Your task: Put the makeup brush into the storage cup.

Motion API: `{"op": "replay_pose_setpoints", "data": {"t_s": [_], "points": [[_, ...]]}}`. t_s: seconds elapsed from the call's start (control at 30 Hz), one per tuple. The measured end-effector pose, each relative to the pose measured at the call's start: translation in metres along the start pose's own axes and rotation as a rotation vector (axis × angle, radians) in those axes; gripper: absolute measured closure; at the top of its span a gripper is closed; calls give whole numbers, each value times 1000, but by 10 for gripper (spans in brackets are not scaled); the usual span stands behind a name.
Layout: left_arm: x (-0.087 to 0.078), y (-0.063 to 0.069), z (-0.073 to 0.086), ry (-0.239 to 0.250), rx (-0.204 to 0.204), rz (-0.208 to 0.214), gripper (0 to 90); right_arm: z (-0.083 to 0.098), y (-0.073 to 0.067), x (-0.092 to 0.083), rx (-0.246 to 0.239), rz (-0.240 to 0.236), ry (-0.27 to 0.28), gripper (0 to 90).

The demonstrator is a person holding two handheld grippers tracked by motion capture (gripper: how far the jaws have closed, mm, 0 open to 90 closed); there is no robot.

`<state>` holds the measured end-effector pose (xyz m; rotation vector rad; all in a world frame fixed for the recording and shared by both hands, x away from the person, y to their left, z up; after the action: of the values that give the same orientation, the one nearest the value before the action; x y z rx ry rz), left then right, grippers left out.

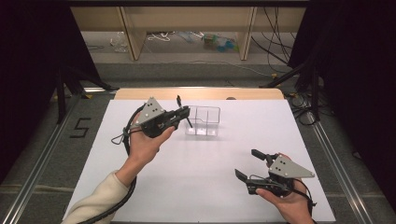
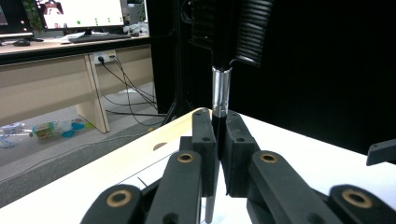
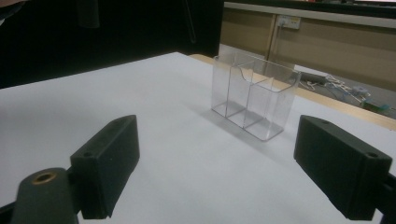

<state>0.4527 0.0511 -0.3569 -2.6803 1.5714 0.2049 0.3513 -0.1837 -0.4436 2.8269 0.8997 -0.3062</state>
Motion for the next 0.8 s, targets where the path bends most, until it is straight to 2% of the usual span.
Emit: {"op": "replay_pose_setpoints", "data": {"t_s": [0.13,0.17,0.43,0.8], "points": [[1,-2,0,-2,5,-5,851,1,-1,-1,13,-5,-10,154],[1,-3,0,-4,8,-6,851,0,0,0,-1,1,3,154],[5,-5,4,-15,13,-4,851,0,0,1,-2,0,10,153],[7,-9,1,-8,19,-12,851,1,-1,0,-12,3,-4,154]]}}
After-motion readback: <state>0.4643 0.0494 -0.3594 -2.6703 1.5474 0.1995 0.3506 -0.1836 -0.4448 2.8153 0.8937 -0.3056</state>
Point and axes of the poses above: each handheld gripper's, and its own axes: x roughly forward along the jaws, z roughly out of its underside, y roughly to its right, the point moved 8 cm from there along x, roughly forward along the jaws, and after that the axes turned 12 degrees about z, right-handed, at the moved point
